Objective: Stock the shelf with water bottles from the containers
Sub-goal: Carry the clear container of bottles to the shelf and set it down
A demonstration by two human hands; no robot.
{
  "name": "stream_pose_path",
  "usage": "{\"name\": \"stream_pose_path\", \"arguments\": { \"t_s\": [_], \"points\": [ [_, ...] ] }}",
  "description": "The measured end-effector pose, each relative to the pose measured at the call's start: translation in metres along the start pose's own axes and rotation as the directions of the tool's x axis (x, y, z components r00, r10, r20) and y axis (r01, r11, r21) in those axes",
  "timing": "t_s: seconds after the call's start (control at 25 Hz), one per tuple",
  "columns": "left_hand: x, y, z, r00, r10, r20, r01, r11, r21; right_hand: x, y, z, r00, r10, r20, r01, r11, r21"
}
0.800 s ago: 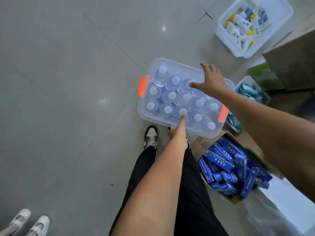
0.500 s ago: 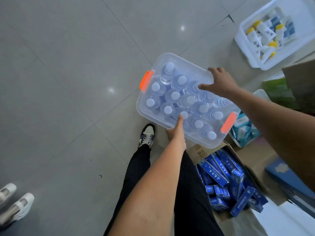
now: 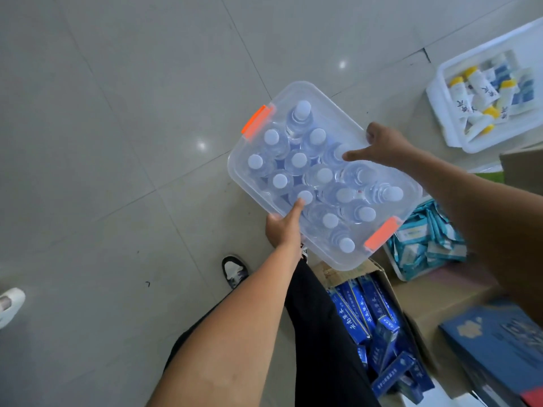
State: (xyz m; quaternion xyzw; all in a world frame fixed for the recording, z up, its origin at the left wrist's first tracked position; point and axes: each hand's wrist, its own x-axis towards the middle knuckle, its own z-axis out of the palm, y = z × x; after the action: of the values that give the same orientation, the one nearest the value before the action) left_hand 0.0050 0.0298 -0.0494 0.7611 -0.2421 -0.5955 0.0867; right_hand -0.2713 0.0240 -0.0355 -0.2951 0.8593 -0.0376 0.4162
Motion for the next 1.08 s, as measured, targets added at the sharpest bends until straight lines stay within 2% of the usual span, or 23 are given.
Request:
{"name": "stream_pose_path", "arguments": {
  "t_s": [0.16,0.32,0.56,0.8,1.08],
  "points": [
    [0.005,0.018,-0.021,0.995,0.095,-0.034,-0.096,0.995,-0.015,-0.017,-0.006,0.020,0.988,-0.017,-0.153,0.041,0.987,0.154],
    [-0.002,0.040,-0.062,0.980,0.179,-0.081,-0.178,0.984,0.027,-0.043,-0.031,0.033,0.975,-0.012,-0.223,0.066,0.969,0.237],
    [-0.048,0.087,-0.154,0.945,0.277,-0.173,-0.279,0.960,0.013,-0.126,-0.118,0.013,0.944,-0.035,-0.327,0.092,0.983,0.161],
    [-0.148,0.145,-0.303,0.845,0.460,-0.273,-0.486,0.874,-0.031,-0.265,-0.235,-0.023,0.916,-0.240,-0.322,0.311,0.931,0.192],
    [-0.251,0.151,-0.481,0.700,0.448,-0.556,-0.607,0.784,-0.132,-0.414,-0.395,-0.033,0.800,-0.559,-0.218,0.598,0.774,0.209]
  ]
}}
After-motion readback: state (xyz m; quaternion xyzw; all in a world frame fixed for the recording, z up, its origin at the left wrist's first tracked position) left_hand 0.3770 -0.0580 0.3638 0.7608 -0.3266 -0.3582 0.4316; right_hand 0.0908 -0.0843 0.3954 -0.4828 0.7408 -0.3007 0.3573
